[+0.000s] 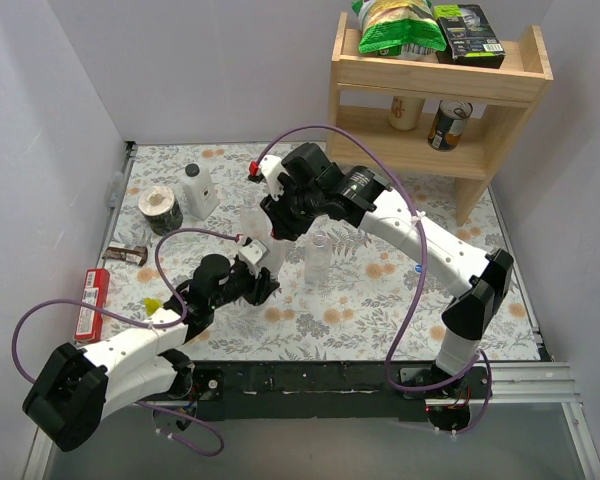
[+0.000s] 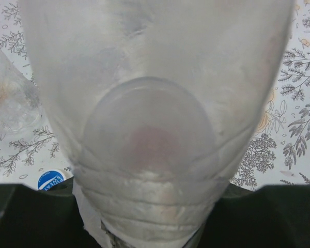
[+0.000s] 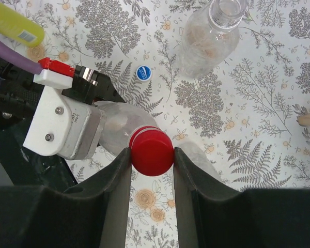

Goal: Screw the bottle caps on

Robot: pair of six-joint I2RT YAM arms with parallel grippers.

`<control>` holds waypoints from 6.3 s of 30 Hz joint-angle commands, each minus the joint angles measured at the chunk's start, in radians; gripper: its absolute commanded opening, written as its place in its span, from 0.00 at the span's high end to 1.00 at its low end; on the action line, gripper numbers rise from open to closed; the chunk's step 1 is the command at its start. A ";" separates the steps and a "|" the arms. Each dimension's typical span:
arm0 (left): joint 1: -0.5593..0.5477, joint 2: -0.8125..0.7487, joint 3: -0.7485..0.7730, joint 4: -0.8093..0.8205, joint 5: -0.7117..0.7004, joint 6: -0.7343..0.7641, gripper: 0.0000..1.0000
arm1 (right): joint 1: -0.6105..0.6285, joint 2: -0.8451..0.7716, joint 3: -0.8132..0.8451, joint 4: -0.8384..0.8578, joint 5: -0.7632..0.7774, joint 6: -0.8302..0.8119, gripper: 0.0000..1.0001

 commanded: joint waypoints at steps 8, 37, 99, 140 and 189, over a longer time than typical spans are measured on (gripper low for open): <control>-0.017 -0.148 -0.025 0.196 0.137 0.050 1.00 | 0.012 -0.013 -0.036 -0.066 -0.079 -0.069 0.73; -0.017 -0.196 -0.082 0.249 0.143 0.166 1.00 | -0.015 -0.044 -0.083 -0.122 -0.252 -0.193 0.59; -0.017 -0.101 -0.004 0.210 0.386 -0.083 1.00 | -0.110 -0.256 -0.254 0.187 -0.785 -0.383 0.06; 0.016 -0.036 0.054 0.152 0.442 -0.061 1.00 | -0.138 -0.188 -0.132 0.045 -0.894 -0.452 0.06; 0.042 0.000 0.103 0.113 0.524 -0.012 1.00 | -0.233 -0.158 -0.076 0.103 -0.827 -0.331 0.08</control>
